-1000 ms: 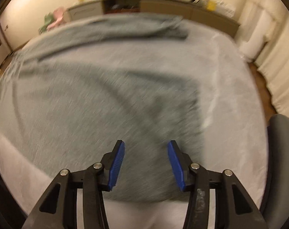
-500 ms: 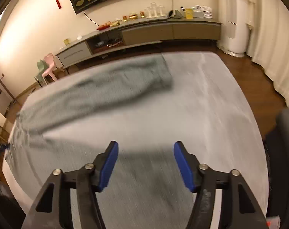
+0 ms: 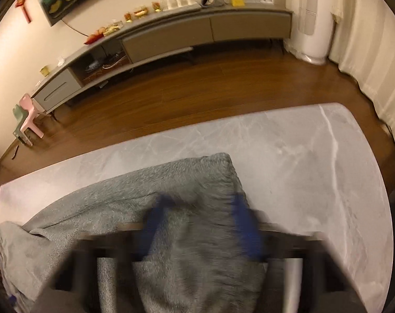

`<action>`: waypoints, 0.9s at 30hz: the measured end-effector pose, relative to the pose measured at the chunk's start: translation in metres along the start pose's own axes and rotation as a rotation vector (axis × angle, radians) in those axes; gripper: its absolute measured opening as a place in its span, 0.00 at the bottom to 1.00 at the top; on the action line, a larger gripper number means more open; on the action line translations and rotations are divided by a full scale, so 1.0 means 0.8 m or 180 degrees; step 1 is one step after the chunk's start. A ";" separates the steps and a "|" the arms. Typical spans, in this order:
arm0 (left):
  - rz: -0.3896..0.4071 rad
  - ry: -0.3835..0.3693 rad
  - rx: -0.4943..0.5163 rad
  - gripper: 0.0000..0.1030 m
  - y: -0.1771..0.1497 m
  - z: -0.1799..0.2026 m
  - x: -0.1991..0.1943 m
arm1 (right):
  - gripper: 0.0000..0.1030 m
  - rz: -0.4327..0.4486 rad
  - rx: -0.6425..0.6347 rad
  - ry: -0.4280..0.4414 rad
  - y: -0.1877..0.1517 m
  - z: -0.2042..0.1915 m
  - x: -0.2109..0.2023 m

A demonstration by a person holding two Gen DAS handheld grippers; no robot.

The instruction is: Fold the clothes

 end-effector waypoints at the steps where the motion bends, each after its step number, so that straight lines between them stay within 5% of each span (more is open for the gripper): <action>1: 0.0004 -0.0014 0.0018 0.46 -0.001 0.003 0.004 | 0.10 0.0108 -0.0102 0.0044 -0.003 -0.007 -0.015; 6: 0.0092 -0.0219 -0.0087 0.54 0.000 0.009 -0.002 | 0.08 0.0673 -0.0707 0.0348 -0.079 -0.048 -0.164; 11: 0.0126 -0.0543 -0.0266 0.67 0.034 0.037 0.013 | 0.08 0.0773 -0.0872 0.0357 -0.199 -0.044 -0.262; 19: 0.0058 -0.0533 -0.0960 0.67 0.097 0.038 0.094 | 0.08 0.0639 -0.0406 0.0522 -0.274 -0.022 -0.276; 22: -0.0057 -0.0504 -0.0904 0.67 0.127 0.058 0.127 | 0.08 0.0655 -0.0356 0.0573 -0.272 -0.019 -0.274; 27: -0.0066 -0.0107 -0.0785 0.65 0.179 0.082 0.165 | 0.08 0.0688 -0.0300 0.0719 -0.268 -0.011 -0.274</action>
Point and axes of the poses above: each gripper's, at about its wrist camera, not at the fingertips, and x roughly the way its jaws point, z to its right, y to its top, the point moved 4 cm from there along x, roughly the way its jaws point, and after that the axes turned 3 degrees about y, right-handed, at the moved point
